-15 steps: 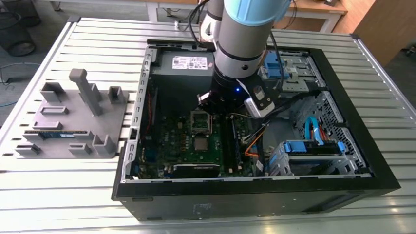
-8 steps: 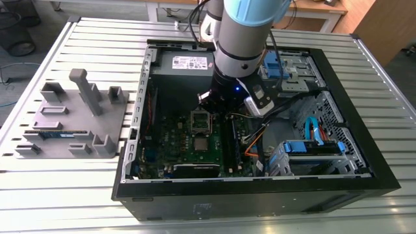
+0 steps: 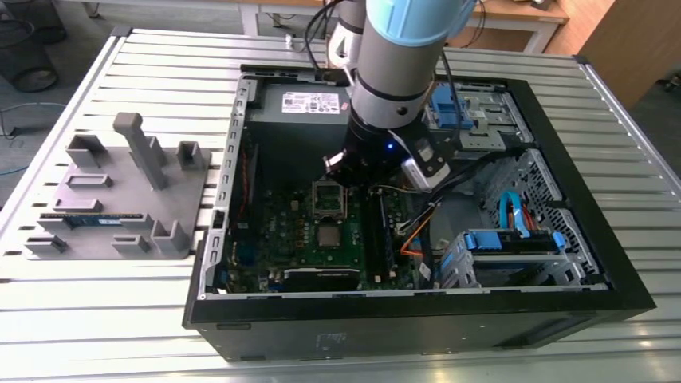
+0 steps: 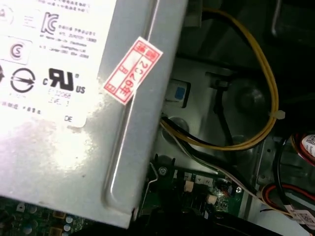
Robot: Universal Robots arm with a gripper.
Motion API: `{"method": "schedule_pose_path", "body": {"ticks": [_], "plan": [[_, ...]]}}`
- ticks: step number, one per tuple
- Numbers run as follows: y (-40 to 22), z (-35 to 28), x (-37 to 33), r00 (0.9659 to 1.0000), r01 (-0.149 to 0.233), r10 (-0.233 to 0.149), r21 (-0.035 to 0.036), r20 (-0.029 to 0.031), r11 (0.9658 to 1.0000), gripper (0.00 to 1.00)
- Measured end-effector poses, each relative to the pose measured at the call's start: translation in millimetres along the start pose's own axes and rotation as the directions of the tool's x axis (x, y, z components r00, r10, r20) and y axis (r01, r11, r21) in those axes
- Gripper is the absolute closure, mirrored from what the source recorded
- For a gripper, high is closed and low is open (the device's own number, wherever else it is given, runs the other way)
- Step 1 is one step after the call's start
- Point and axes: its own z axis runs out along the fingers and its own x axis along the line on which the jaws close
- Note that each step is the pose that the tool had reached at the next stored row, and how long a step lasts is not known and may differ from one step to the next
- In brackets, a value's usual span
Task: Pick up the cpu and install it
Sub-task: 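Close the cpu cover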
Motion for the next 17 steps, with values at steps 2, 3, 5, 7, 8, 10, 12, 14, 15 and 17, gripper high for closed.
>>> {"method": "schedule_pose_path", "body": {"ticks": [2, 3, 5, 7, 8, 10, 12, 14, 15, 17], "plan": [[-0.1, 0.5, 0.0, 0.9994, 0.033, -0.033, 0.0001, -0.0012, 0.9994, 0.89], [0.3, 0.8, -0.1, 0.9991, 0.041, -0.041, -0.0005, -0.0014, 0.9991, 0.89], [1.3, 1.5, -0.4, 0.9987, 0.051, -0.051, -0.0025, -0.0011, 0.9987, 0.89], [2.9, 2.1, -0.7, 0.9983, 0.058, -0.058, -0.0052, -0.0004, 0.9983, 0.89], [3.7, 2.4, -0.9, 0.9981, 0.061, -0.061, -0.0067, -0.0001, 0.9981, 0.89], [5.6, 3.2, -1.4, 0.9978, 0.067, -0.067, -0.0099, 0.0007, 0.9977, 0.89], [7.5, 4.0, -1.9, 0.9974, 0.072, -0.072, -0.013, 0.0014, 0.9973, 0.89], [8.9, 5.1, -2.3, 0.997, 0.078, -0.078, -0.0171, 0.0027, 0.9968, 0.89], [9.3, 5.7, -2.4, 0.9967, 0.081, -0.081, -0.0195, 0.0034, 0.9965, 0.89], [9.4, 6.3, -2.3, 0.9963, 0.086, -0.086, -0.0228, 0.0044, 0.9961, 0.89]]}}
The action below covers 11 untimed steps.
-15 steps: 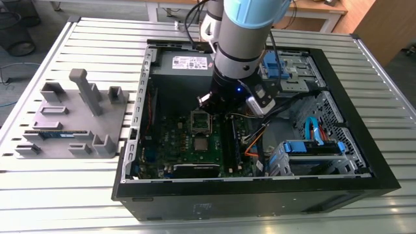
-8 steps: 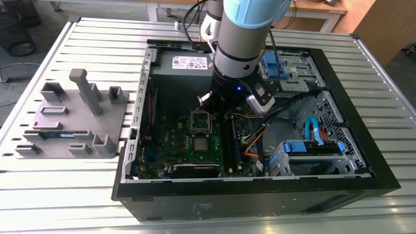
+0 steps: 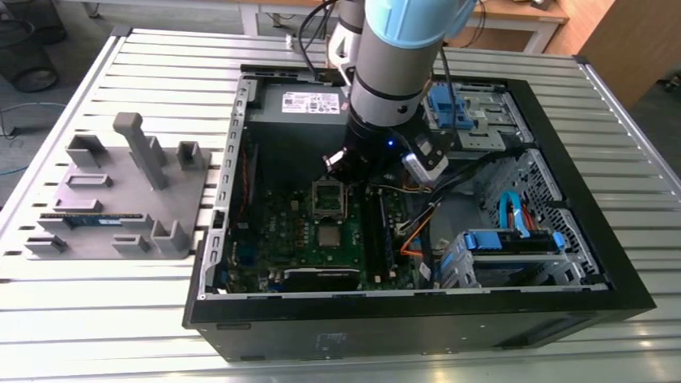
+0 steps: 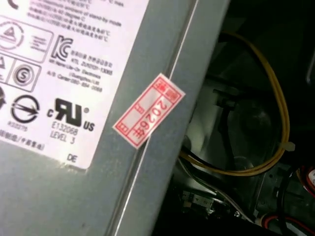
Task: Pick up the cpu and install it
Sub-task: 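Close the cpu cover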
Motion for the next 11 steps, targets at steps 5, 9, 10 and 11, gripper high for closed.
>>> {"method": "schedule_pose_path", "body": {"ticks": [5, 9, 10, 11], "plan": [[0.5, 0.5, 1.4, 1.0, 0.007, -0.007, -0.0036, 0.001, 1.0, 0.89], [1.1, 0.5, 3.6, 0.9999, 0.013, -0.013, -0.0039, 0.0008, 0.9999, 0.89], [1.1, 0.6, 4.1, 0.9999, 0.014, -0.014, -0.0038, 0.0008, 0.9999, 0.89], [1.1, 0.6, 4.6, 0.9999, 0.016, -0.016, -0.0038, 0.0009, 0.9999, 0.89]]}}
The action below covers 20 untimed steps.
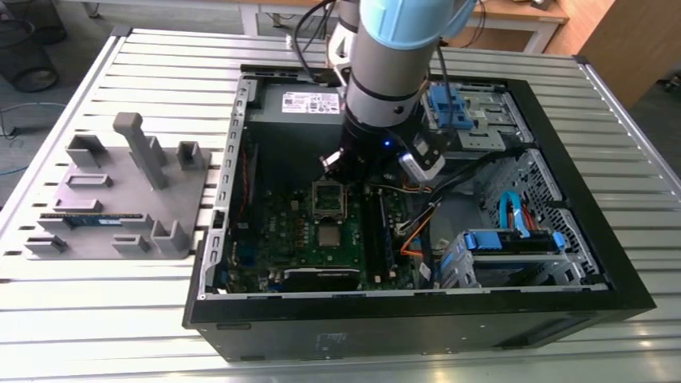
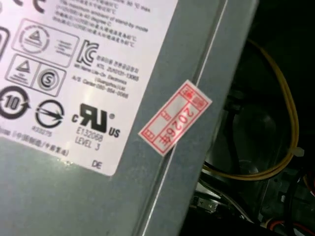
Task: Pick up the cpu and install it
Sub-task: 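Close the cpu cover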
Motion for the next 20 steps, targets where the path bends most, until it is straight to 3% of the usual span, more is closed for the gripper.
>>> {"method": "schedule_pose_path", "body": {"ticks": [10, 14, 20], "plan": [[0.3, -3.7, 2.2, 0.9996, 0.026, -0.026, 0.0038, 0.0088, 0.9997, 0.89], [-0.2, -7.3, 2.6, 0.9993, 0.036, -0.036, 0.0041, 0.0104, 0.9993, 0.89], [-0.5, -7.6, 2.6, 0.9992, 0.039, -0.039, 0.0031, 0.011, 0.9992, 0.89]]}}
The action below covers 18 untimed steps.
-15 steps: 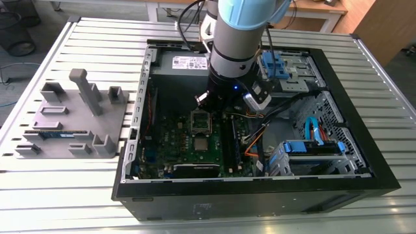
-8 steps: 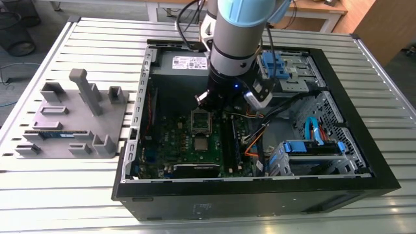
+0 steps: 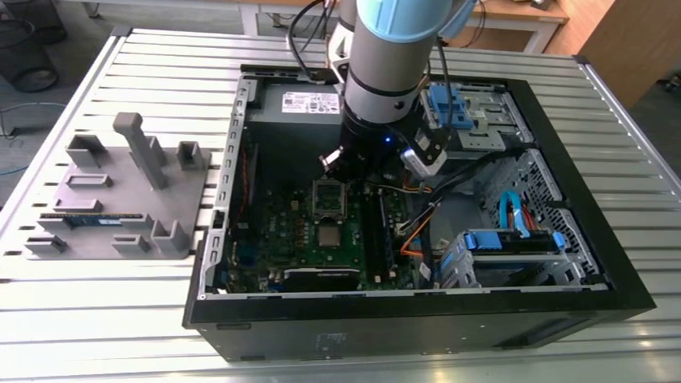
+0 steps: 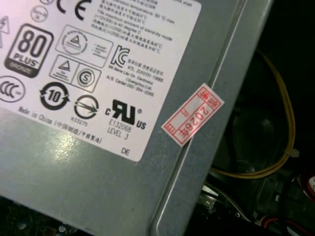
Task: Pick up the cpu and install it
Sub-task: 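Close the cpu cover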
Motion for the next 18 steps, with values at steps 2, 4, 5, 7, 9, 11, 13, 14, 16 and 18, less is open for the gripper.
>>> {"method": "schedule_pose_path", "body": {"ticks": [2, 4, 5, 7, 9, 11, 13, 14, 16, 18], "plan": [[0.0, 0.0, 0.0, 1.0, 0.009, -0.009, -0.0001, -0.0008, 1.0, 0.89], [-0.1, 0.0, -0.1, 0.9994, 0.034, -0.034, -0.0005, -0.0027, 0.9994, 0.89], [-0.1, 0.0, -0.1, 0.9989, 0.048, -0.048, -0.0008, -0.0037, 0.9989, 0.89], [-0.1, 0.1, -0.2, 0.9972, 0.075, -0.075, -0.0015, -0.0057, 0.9972, 0.89], [-0.1, 0.1, -0.1, 0.9968, 0.079, -0.08, -0.0016, -0.0061, 0.9968, 0.89], [-0.1, 0.1, -0.2, 0.9968, 0.08, -0.08, -0.0017, -0.006, 0.9968, 0.89], [-0.1, -0.4, -0.1, 0.9968, 0.08, -0.08, -0.0016, -0.0061, 0.9968, 0.89], [-0.2, -0.9, -0.1, 0.9967, 0.08, -0.08, -0.0017, -0.0061, 0.9968, 0.89], [-0.4, -2.6, 0.0, 0.9967, 0.081, -0.081, -0.0017, -0.0062, 0.9967, 0.89], [-0.7, -4.6, 0.1, 0.9966, 0.082, -0.082, -0.0018, -0.0062, 0.9966, 0.89]]}}
